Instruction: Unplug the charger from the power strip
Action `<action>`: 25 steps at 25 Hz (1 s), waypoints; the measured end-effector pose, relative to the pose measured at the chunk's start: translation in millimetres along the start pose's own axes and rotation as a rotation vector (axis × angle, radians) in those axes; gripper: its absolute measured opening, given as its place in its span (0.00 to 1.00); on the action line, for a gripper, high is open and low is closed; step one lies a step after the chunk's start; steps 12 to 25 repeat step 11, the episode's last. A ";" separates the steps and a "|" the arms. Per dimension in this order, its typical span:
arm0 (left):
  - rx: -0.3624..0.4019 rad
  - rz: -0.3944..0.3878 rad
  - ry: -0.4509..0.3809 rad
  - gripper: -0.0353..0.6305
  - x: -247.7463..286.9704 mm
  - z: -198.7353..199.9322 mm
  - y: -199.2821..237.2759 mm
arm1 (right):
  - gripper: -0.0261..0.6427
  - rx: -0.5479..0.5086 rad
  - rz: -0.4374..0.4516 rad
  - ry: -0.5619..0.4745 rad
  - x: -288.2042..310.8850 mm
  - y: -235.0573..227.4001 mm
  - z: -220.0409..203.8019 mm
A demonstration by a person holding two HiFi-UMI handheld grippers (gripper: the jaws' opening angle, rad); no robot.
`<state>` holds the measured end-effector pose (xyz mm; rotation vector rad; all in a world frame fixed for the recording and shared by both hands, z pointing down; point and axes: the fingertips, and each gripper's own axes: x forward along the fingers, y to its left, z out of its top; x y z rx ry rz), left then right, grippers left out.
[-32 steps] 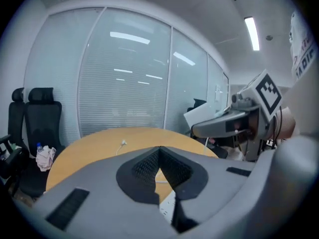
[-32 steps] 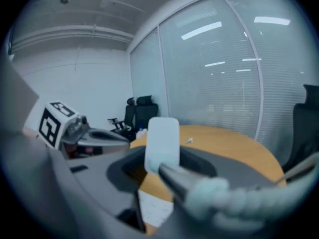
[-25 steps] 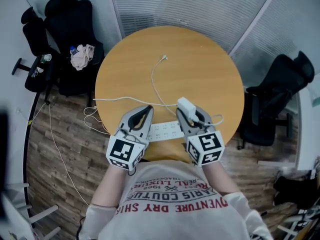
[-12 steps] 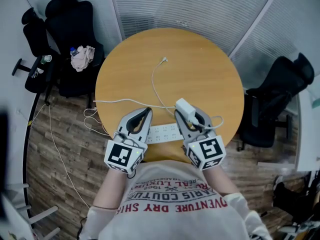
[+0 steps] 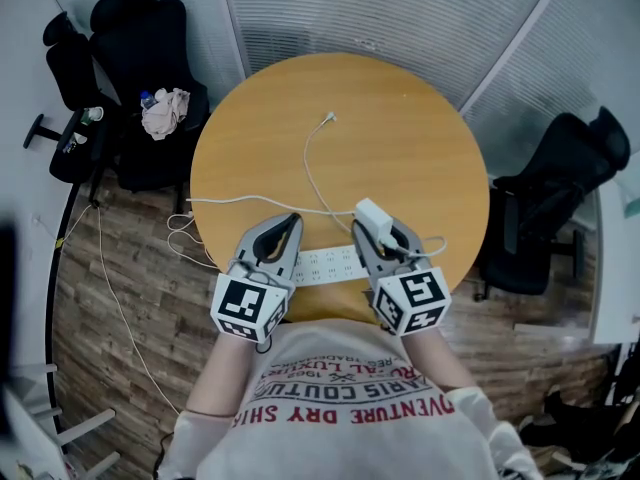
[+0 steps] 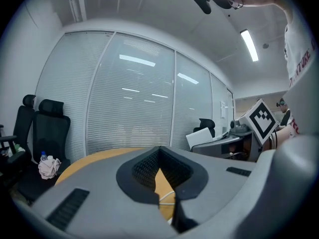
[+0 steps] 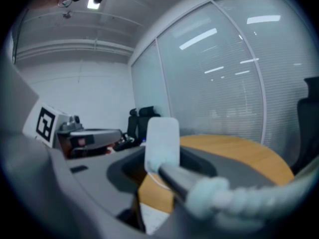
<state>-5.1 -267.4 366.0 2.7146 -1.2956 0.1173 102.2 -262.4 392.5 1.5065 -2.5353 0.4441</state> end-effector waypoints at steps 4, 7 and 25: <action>-0.004 0.010 0.016 0.10 -0.9 -4.2 2.1 | 0.27 -0.010 0.002 0.001 -0.3 3.0 -1.2; -0.003 0.014 0.026 0.10 0.1 -5.2 2.7 | 0.27 -0.017 0.004 0.002 0.2 3.7 -1.2; 0.006 0.015 0.032 0.10 1.4 -5.5 2.2 | 0.27 -0.025 0.001 0.008 1.1 2.7 -2.3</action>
